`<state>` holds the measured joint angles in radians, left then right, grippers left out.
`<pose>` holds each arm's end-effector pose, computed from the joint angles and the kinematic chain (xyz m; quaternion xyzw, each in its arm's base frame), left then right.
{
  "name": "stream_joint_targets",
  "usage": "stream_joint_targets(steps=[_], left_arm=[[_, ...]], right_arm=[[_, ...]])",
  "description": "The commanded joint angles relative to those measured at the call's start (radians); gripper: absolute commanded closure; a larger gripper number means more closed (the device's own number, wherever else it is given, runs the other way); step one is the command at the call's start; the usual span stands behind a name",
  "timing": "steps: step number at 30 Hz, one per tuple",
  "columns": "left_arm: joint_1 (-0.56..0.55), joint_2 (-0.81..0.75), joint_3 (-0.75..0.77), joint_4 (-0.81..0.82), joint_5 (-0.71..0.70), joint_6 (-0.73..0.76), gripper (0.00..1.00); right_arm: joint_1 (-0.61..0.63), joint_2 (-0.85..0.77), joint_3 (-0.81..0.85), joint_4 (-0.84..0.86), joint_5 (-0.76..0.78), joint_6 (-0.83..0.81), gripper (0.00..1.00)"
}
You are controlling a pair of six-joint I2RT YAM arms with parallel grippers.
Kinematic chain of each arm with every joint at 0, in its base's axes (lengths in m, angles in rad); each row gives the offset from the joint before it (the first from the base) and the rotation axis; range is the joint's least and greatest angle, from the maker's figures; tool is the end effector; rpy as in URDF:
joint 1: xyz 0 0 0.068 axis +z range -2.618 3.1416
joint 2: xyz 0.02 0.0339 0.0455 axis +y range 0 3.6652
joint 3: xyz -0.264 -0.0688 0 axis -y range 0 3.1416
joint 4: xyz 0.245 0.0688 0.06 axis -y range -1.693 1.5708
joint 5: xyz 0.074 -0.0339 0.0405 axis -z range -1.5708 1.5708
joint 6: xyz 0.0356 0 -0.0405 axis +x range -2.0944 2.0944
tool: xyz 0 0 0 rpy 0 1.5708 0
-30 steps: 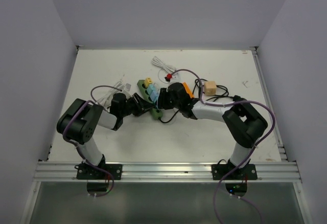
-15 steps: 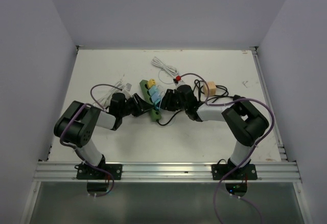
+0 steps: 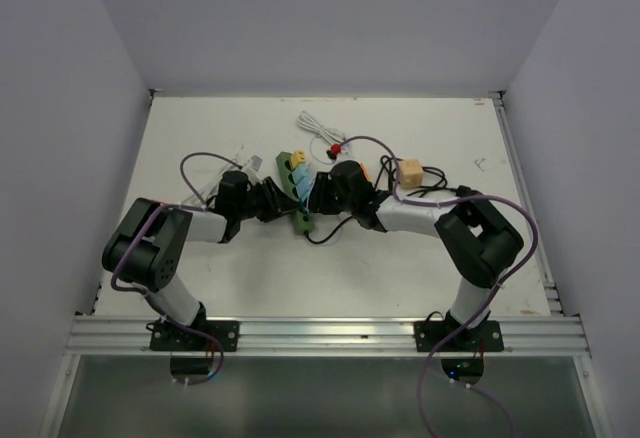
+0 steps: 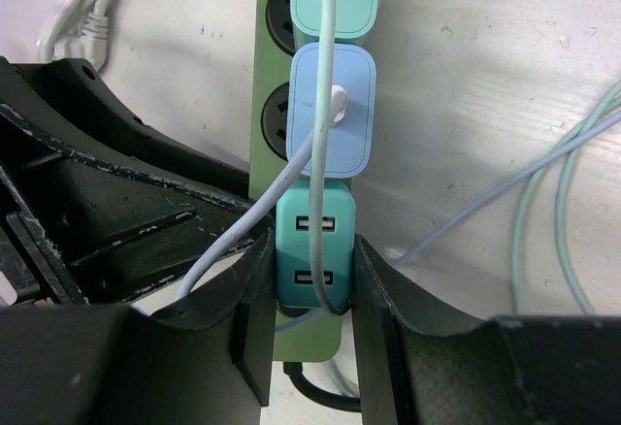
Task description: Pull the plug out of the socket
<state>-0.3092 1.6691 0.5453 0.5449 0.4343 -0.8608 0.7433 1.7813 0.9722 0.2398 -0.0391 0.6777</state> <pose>0.2764 -0.1040 0.1231 -0.1352 0.8543 -0.4146 0.2828 0.2788 0.2582 0.1767 -0.0381 0.8763 0.3261 0.3527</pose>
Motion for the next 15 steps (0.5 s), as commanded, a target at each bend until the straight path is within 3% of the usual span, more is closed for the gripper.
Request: stream_joint_targets(steps=[1,7,13,15], left_arm=[[0.041,0.008,0.008,-0.161,-0.238,0.160,1.00],[0.044,0.006,-0.024,-0.094,-0.172,0.149,1.00],[0.079,0.037,-0.050,-0.036,-0.098,0.120,1.00],[0.082,0.032,-0.050,-0.043,-0.101,0.120,1.00]], right_arm=[[0.016,-0.056,0.043,-0.001,0.008,-0.052,0.97],[-0.019,-0.054,-0.035,0.111,-0.076,0.014,0.96],[-0.111,-0.004,-0.164,0.451,-0.226,0.213,0.96],[-0.119,0.006,-0.170,0.464,-0.246,0.233,0.95]])
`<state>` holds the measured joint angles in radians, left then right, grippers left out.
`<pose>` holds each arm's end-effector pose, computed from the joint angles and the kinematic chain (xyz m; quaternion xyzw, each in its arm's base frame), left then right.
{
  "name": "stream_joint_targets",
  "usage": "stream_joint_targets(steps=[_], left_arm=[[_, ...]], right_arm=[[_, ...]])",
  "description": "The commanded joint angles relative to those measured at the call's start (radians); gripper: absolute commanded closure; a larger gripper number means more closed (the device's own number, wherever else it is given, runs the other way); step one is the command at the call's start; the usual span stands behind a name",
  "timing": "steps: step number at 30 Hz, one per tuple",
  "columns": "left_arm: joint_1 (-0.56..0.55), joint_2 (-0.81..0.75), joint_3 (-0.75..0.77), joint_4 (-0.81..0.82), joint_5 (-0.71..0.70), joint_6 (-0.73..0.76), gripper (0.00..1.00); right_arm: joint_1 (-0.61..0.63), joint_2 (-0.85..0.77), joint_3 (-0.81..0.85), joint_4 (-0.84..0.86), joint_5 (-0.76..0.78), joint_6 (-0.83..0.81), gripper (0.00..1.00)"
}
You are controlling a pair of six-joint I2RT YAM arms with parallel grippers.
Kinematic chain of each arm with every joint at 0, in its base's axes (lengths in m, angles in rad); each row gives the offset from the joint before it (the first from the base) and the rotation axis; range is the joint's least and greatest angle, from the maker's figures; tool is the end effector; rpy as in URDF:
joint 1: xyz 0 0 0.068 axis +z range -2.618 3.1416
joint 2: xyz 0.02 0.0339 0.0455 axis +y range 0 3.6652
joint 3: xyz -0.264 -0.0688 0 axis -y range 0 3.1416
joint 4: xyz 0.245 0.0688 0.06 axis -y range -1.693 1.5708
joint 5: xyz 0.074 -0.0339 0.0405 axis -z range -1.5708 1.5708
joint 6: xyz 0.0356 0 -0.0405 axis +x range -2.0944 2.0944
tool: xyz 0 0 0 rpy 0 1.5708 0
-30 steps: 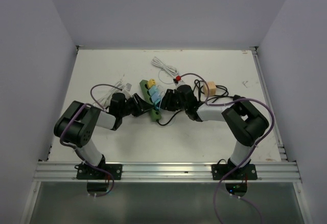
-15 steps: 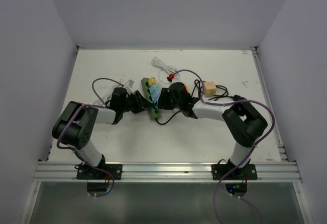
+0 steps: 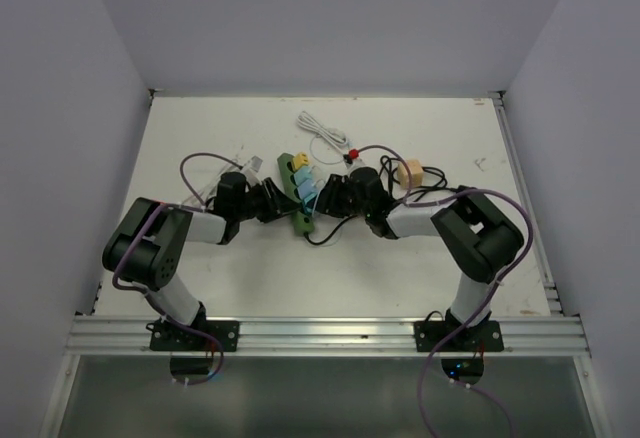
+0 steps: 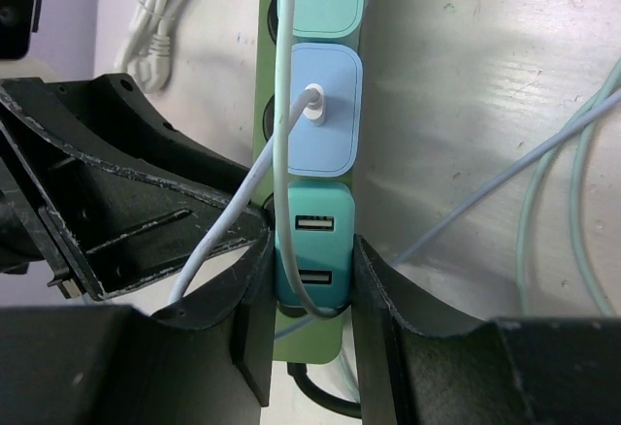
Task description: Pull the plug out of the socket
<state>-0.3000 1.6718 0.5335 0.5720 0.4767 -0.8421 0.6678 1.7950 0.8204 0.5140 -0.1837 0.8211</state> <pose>0.2750 -0.1022 0.1222 -0.1185 0.8511 -0.4270 0.2817 0.2814 0.2302 0.1534 0.0166 0.8475 0.4129 0.3332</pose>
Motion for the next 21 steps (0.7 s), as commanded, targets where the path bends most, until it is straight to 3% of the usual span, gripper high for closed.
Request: stream_joint_targets(steps=[1,13,21], left_arm=[[0.075,0.028,-0.036,-0.075,-0.145,0.110,1.00],[0.075,0.048,0.043,-0.218,-0.216,0.199,1.00],[0.044,0.071,0.071,-0.255,-0.245,0.215,1.00]], right_arm=[[-0.043,-0.011,-0.017,0.175,-0.096,0.084,0.95],[0.053,-0.046,0.187,-0.258,0.092,-0.126,0.93],[0.041,-0.072,0.154,-0.276,0.087,-0.122,0.91]])
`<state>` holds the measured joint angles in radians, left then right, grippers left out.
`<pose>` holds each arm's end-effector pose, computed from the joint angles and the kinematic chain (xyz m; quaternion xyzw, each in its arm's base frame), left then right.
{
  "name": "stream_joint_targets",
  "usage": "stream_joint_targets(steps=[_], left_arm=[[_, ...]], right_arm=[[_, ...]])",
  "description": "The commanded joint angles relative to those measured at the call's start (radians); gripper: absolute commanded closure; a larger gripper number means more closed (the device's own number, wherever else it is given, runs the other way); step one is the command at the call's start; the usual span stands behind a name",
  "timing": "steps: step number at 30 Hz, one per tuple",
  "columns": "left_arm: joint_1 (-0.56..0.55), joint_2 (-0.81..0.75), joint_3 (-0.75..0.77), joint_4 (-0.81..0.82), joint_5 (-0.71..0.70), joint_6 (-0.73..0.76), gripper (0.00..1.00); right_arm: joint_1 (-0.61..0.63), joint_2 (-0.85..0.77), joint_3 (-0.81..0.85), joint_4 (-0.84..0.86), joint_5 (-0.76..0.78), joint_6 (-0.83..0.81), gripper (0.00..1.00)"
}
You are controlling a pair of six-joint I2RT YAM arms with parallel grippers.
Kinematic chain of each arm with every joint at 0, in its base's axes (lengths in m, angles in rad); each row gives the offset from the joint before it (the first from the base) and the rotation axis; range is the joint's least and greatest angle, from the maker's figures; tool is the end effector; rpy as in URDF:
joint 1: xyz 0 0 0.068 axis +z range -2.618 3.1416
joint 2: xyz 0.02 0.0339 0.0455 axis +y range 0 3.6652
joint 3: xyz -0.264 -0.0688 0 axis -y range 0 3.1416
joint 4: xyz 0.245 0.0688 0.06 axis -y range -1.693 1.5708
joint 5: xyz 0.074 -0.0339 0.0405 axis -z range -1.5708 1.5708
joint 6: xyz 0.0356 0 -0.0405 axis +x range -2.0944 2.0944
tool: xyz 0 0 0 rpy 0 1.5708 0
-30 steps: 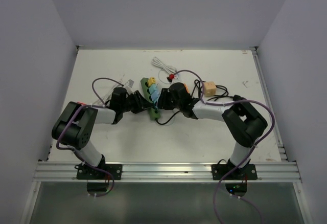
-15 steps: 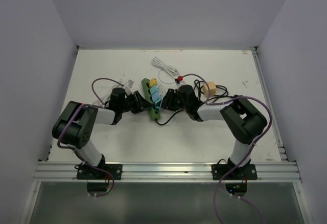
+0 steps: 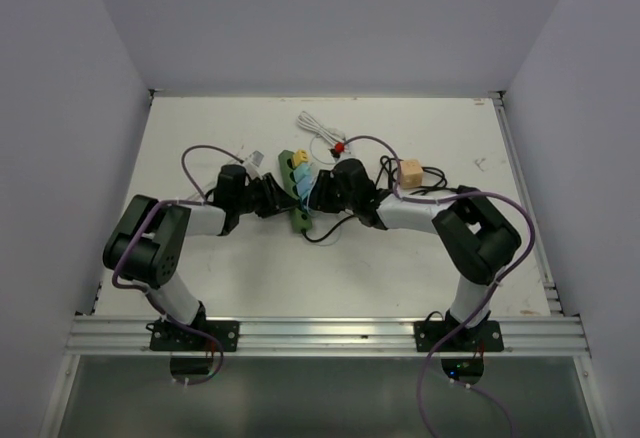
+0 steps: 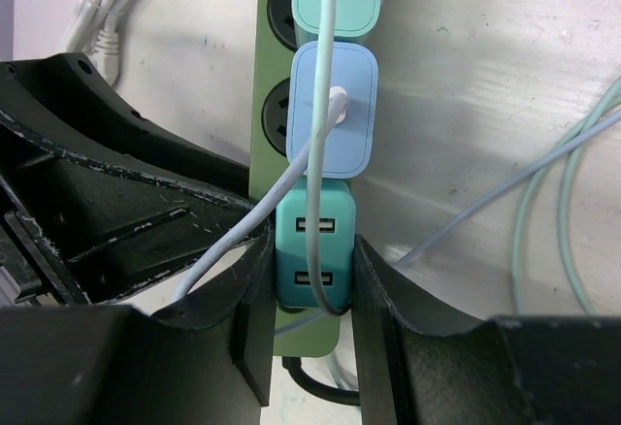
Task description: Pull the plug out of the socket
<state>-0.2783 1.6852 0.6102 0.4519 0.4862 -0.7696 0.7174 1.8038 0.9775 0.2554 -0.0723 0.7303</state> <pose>0.2888 -0.0998 0.1273 -0.1035 0.8644 -0.4070 0.2763 0.2871 0.2539 0.1717 -0.0117 0.8771 0.3410 0.3379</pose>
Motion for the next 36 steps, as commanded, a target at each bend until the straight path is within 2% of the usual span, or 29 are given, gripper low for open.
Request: stream_joint_targets(steps=[1,5,7,10,12,14,15,19,25,30,33,36], left_arm=[[0.024,0.056,-0.006,-0.133,-0.252,0.142,1.00],[0.034,0.059,-0.020,-0.117,-0.224,0.139,1.00],[0.039,0.065,-0.021,-0.111,-0.212,0.136,1.00],[0.044,0.071,-0.024,-0.107,-0.199,0.135,1.00],[0.045,0.073,-0.023,-0.107,-0.199,0.138,1.00],[0.045,0.077,-0.017,-0.110,-0.205,0.144,1.00],[0.044,0.080,-0.013,-0.116,-0.210,0.144,1.00],[0.034,0.099,0.014,-0.153,-0.233,0.144,1.00],[0.010,0.120,0.042,-0.190,-0.267,0.148,1.00],[0.016,0.100,0.031,-0.185,-0.248,0.147,1.00],[0.019,0.093,0.028,-0.185,-0.244,0.147,1.00],[0.022,0.100,0.025,-0.180,-0.238,0.147,1.00]], right_arm=[[-0.021,-0.081,-0.025,0.052,-0.047,0.009,0.91],[-0.093,-0.038,-0.126,0.276,-0.214,0.136,0.91],[-0.114,-0.002,-0.164,0.384,-0.247,0.190,0.91],[-0.124,0.022,-0.180,0.455,-0.281,0.222,0.91],[-0.119,0.016,-0.157,0.412,-0.256,0.198,0.91],[-0.108,-0.017,-0.126,0.276,-0.216,0.126,0.91],[-0.090,-0.030,-0.081,0.155,-0.161,0.095,0.91],[-0.047,-0.081,0.009,-0.031,-0.063,-0.020,0.91],[-0.049,-0.112,0.012,-0.108,-0.012,-0.062,0.91],[-0.134,-0.080,-0.150,0.160,-0.199,0.079,0.91],[-0.186,-0.014,-0.238,0.477,-0.308,0.214,0.91],[-0.202,0.018,-0.260,0.567,-0.349,0.273,0.91]])
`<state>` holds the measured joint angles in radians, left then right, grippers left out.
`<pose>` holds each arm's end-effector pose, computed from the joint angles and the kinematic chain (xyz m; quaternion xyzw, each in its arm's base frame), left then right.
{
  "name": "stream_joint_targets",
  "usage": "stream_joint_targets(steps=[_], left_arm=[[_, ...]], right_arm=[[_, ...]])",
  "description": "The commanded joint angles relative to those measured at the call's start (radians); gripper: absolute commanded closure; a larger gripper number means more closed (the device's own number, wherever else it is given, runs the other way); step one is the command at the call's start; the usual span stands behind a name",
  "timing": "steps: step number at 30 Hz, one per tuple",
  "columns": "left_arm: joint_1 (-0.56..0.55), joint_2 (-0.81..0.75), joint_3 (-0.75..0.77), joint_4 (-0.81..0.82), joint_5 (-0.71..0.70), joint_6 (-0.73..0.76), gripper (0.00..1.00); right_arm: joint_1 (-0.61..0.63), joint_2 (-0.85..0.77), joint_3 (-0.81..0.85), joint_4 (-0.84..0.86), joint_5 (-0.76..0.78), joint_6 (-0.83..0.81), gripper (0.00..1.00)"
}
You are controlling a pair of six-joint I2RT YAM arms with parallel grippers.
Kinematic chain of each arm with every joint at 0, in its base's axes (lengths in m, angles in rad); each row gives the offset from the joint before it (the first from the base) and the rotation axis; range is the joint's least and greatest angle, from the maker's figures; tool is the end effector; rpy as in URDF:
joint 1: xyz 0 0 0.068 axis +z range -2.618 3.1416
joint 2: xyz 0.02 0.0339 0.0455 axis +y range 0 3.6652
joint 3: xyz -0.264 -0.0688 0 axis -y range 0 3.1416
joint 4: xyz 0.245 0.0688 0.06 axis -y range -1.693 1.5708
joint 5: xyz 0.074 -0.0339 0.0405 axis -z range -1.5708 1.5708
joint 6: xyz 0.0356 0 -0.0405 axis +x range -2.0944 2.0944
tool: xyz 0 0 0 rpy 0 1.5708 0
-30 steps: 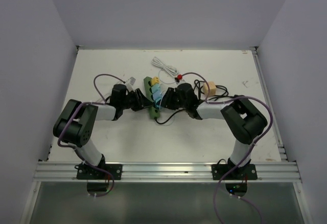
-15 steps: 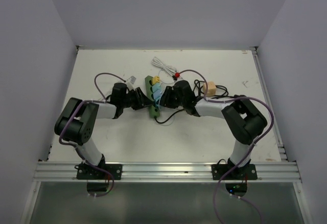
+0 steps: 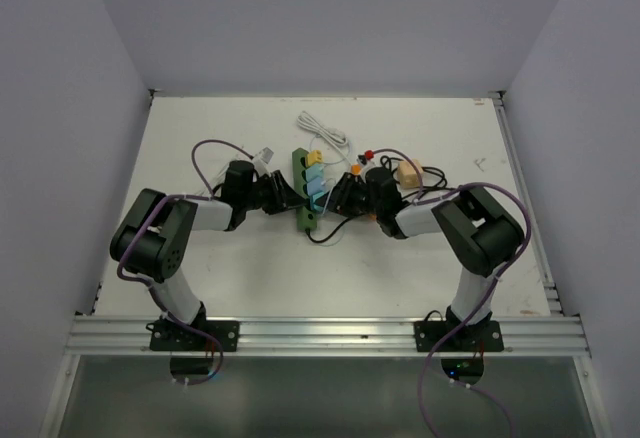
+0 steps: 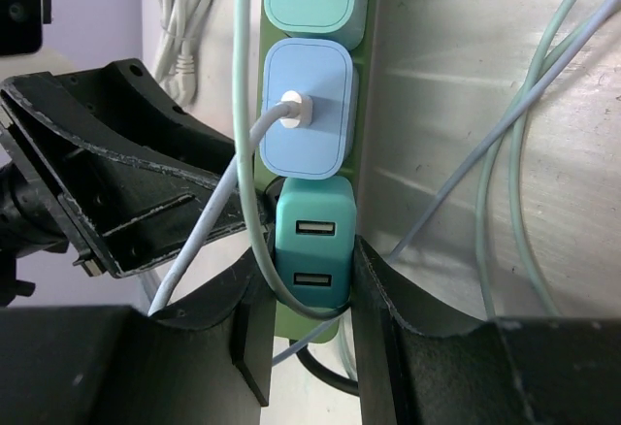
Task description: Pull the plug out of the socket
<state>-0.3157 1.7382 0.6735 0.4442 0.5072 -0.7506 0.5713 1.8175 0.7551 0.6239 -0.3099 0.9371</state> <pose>0.2995 -0.1160 0.1275 -0.0736 0.8653 -0.4172 0.2680 0.2918 0.2005 0.1389 0.0703 0.8350 0.4578 0.2971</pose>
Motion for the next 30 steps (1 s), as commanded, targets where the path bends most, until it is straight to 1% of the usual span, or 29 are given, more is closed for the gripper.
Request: stream_joint_targets(steps=[1,2,4,5,6,7,9,14,16,18,21,23,24,26,27,28,29,30], left_arm=[[0.059,0.052,-0.043,-0.168,-0.254,0.128,1.00],[0.059,0.052,-0.045,-0.164,-0.253,0.128,1.00],[0.063,0.060,-0.043,-0.162,-0.253,0.128,1.00],[0.063,0.063,-0.040,-0.163,-0.254,0.131,1.00],[0.061,0.066,-0.038,-0.167,-0.262,0.131,1.00],[0.061,0.072,-0.034,-0.168,-0.263,0.131,1.00],[0.059,0.080,-0.029,-0.170,-0.266,0.129,1.00],[0.058,0.101,-0.023,-0.170,-0.272,0.128,1.00],[0.056,0.103,-0.026,-0.167,-0.276,0.125,1.00],[0.056,0.106,-0.028,-0.167,-0.286,0.117,1.00],[0.047,0.093,-0.034,-0.164,-0.315,0.103,1.00],[0.041,0.093,-0.025,-0.177,-0.314,0.109,1.00],[0.041,0.093,-0.023,-0.177,-0.312,0.109,1.00],[0.041,0.087,-0.023,-0.177,-0.312,0.109,1.00],[0.041,0.086,-0.025,-0.176,-0.309,0.109,1.00],[0.041,0.081,-0.023,-0.177,-0.308,0.111,1.00],[0.041,0.081,-0.023,-0.177,-0.302,0.112,1.00],[0.041,0.080,-0.025,-0.177,-0.300,0.114,1.00]], right_arm=[[-0.054,-0.001,-0.031,0.172,-0.106,0.054,0.91],[-0.048,-0.009,-0.010,0.142,-0.098,0.031,0.90],[-0.025,-0.047,0.025,-0.017,-0.051,-0.064,0.88],[-0.013,-0.059,0.079,-0.089,-0.029,-0.102,0.88],[0.010,-0.075,0.104,-0.216,0.027,-0.163,0.88],[0.024,-0.084,0.127,-0.264,0.049,-0.185,0.88],[0.041,-0.110,0.170,-0.352,0.084,-0.214,0.88],[0.039,-0.156,0.178,-0.432,0.144,-0.245,0.89],[0.035,-0.158,0.158,-0.417,0.149,-0.235,0.89],[0.033,-0.143,0.139,-0.415,0.187,-0.218,0.91],[0.039,-0.109,0.122,-0.426,0.264,-0.216,0.92],[0.039,-0.095,0.098,-0.394,0.255,-0.212,0.91],[0.038,-0.089,0.083,-0.313,0.205,-0.196,0.91],[0.018,-0.070,0.029,-0.222,0.140,-0.147,0.90],[0.007,-0.061,0.004,-0.088,0.105,-0.085,0.90],[-0.005,-0.037,-0.019,-0.020,0.035,-0.048,0.89],[-0.028,-0.015,-0.061,0.053,0.007,-0.012,0.89],[-0.037,0.003,-0.072,0.168,-0.026,0.032,0.89]])
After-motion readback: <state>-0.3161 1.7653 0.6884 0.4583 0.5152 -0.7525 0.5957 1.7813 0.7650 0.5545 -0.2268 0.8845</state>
